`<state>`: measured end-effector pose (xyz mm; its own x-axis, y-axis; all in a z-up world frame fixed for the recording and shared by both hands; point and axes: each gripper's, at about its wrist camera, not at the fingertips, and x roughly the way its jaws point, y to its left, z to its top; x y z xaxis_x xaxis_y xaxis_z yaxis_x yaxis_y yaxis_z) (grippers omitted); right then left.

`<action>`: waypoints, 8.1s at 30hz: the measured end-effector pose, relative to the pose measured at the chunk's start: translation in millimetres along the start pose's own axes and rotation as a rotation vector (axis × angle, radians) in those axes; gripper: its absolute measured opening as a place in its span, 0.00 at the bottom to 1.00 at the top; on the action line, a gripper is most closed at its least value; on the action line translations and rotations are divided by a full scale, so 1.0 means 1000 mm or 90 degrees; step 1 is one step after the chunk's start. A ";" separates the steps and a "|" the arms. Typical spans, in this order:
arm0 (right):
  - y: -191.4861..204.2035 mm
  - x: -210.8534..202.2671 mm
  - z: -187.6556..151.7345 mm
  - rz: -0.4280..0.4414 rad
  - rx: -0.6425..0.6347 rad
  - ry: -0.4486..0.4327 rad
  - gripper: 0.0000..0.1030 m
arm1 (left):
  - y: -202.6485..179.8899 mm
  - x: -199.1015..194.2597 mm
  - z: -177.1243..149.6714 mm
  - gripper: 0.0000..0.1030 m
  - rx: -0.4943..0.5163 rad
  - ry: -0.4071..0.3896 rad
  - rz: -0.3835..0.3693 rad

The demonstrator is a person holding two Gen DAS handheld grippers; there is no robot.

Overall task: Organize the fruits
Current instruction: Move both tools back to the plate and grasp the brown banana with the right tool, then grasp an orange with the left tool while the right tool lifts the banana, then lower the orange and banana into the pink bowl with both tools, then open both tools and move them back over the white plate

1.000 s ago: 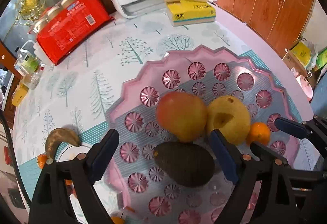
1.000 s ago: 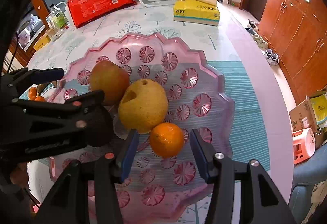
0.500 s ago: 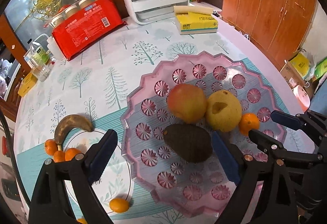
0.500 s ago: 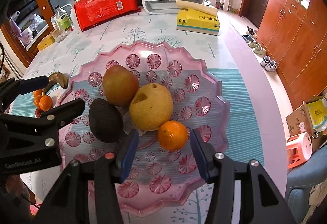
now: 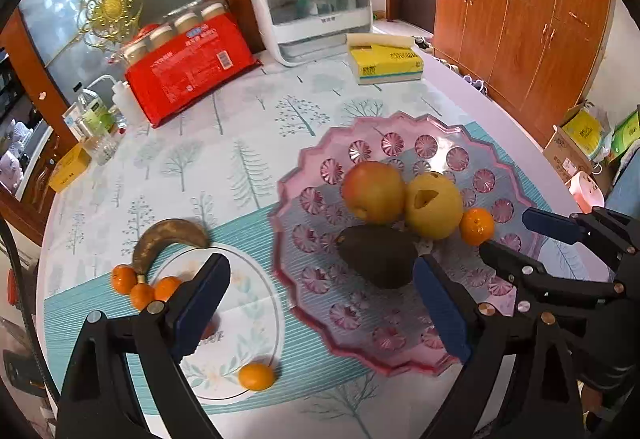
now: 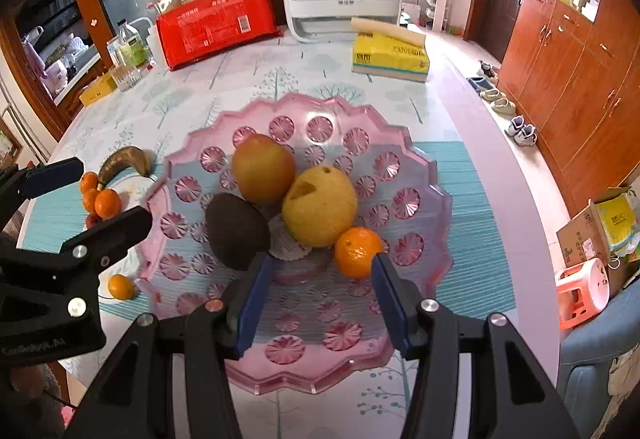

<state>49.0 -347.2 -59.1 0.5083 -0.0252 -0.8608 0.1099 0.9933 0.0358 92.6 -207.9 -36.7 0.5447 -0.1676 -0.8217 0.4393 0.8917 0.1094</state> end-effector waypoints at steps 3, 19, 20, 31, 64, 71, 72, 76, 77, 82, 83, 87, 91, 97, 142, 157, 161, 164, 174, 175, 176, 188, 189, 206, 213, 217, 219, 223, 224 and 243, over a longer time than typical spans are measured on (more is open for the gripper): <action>0.008 -0.005 0.002 0.000 0.002 -0.011 0.51 | 0.011 -0.010 -0.003 0.90 -0.003 -0.009 0.011; 0.098 -0.027 0.034 0.027 -0.003 -0.061 0.51 | 0.122 -0.041 -0.023 0.90 -0.023 -0.026 0.059; 0.110 -0.028 0.038 0.029 -0.009 -0.065 0.51 | 0.132 -0.042 -0.024 0.90 -0.027 -0.027 0.062; 0.212 0.005 0.096 0.082 -0.128 -0.057 0.51 | 0.261 -0.017 -0.031 0.90 -0.115 -0.001 0.117; 0.322 0.215 0.121 0.216 -0.575 0.185 0.51 | 0.325 0.164 -0.069 0.61 -0.263 0.218 -0.074; 0.320 0.208 0.114 0.217 -0.573 0.177 0.36 | 0.321 0.176 -0.065 0.56 -0.268 0.224 -0.082; 0.320 0.209 0.115 0.211 -0.567 0.178 0.35 | 0.320 0.177 -0.064 0.54 -0.269 0.223 -0.085; 0.314 0.199 0.115 0.172 -0.547 0.162 0.32 | 0.319 0.179 -0.062 0.43 -0.272 0.220 -0.098; 0.312 0.194 0.116 0.163 -0.539 0.156 0.32 | 0.318 0.179 -0.062 0.42 -0.269 0.219 -0.096; 0.299 0.174 0.121 0.114 -0.497 0.115 0.32 | 0.314 0.177 -0.060 0.40 -0.257 0.202 -0.094; 0.297 0.169 0.122 0.102 -0.489 0.104 0.32 | 0.313 0.175 -0.060 0.40 -0.257 0.198 -0.095; 0.287 0.147 0.124 0.093 -0.442 0.071 0.31 | 0.309 0.162 -0.057 0.39 -0.237 0.171 -0.081; 0.280 0.125 0.124 0.089 -0.398 0.045 0.31 | 0.301 0.137 -0.049 0.39 -0.217 0.136 -0.072; 0.259 0.081 0.120 0.093 -0.307 0.009 0.31 | 0.279 0.085 -0.028 0.39 -0.173 0.081 -0.057; -0.060 0.048 0.045 -0.027 0.136 0.038 0.32 | -0.016 0.094 0.014 0.39 0.002 0.138 -0.082; -0.046 0.071 0.062 -0.029 0.074 0.046 0.45 | -0.027 0.099 0.010 0.48 -0.005 0.160 -0.060; -0.044 0.067 0.060 -0.028 0.066 0.043 0.45 | -0.027 0.094 0.011 0.64 -0.003 0.148 -0.059; -0.045 0.064 0.058 -0.022 0.069 0.043 0.45 | -0.027 0.089 0.011 0.78 -0.002 0.138 -0.049; -0.040 0.049 0.053 -0.019 0.063 0.025 0.45 | -0.021 0.069 0.009 0.86 -0.017 0.117 -0.037; -0.040 0.047 0.053 -0.019 0.063 0.024 0.45 | -0.020 0.067 0.008 0.86 -0.017 0.114 -0.036; -0.039 0.046 0.052 -0.019 0.063 0.022 0.45 | -0.020 0.065 0.008 0.86 -0.017 0.112 -0.035; -0.030 0.026 0.041 -0.023 0.066 0.009 0.47 | -0.009 0.040 -0.001 0.86 -0.029 0.090 -0.033; -0.030 0.025 0.040 -0.023 0.068 0.008 0.47 | -0.008 0.037 -0.002 0.86 -0.028 0.089 -0.033; -0.007 -0.043 0.029 -0.069 0.108 -0.080 0.53 | 0.027 -0.023 -0.001 0.87 0.006 0.004 -0.039; 0.036 -0.061 0.030 -0.068 0.104 -0.110 0.54 | 0.074 -0.040 -0.015 0.88 0.003 -0.006 -0.038; 0.070 -0.065 0.030 -0.063 0.100 -0.114 0.54 | 0.112 -0.047 -0.025 0.88 -0.012 -0.006 -0.030; 0.090 -0.066 0.030 -0.059 0.090 -0.117 0.54 | 0.136 -0.051 -0.031 0.88 -0.027 -0.006 -0.028; 0.129 -0.068 0.028 -0.059 0.076 -0.127 0.54 | 0.177 -0.054 -0.040 0.88 -0.044 -0.005 -0.020; 0.138 -0.067 0.028 -0.058 0.076 -0.128 0.54 | 0.186 -0.054 -0.042 0.88 -0.047 -0.005 -0.018; 0.261 0.042 0.036 0.046 0.030 0.040 0.54 | 0.310 0.044 -0.090 0.88 -0.088 0.088 -0.072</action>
<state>129.7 -92.8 -68.1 0.4626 0.0543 -0.8849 0.1164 0.9858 0.1213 188.8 98.4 -89.5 0.3905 -0.2196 -0.8940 0.3847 0.9212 -0.0582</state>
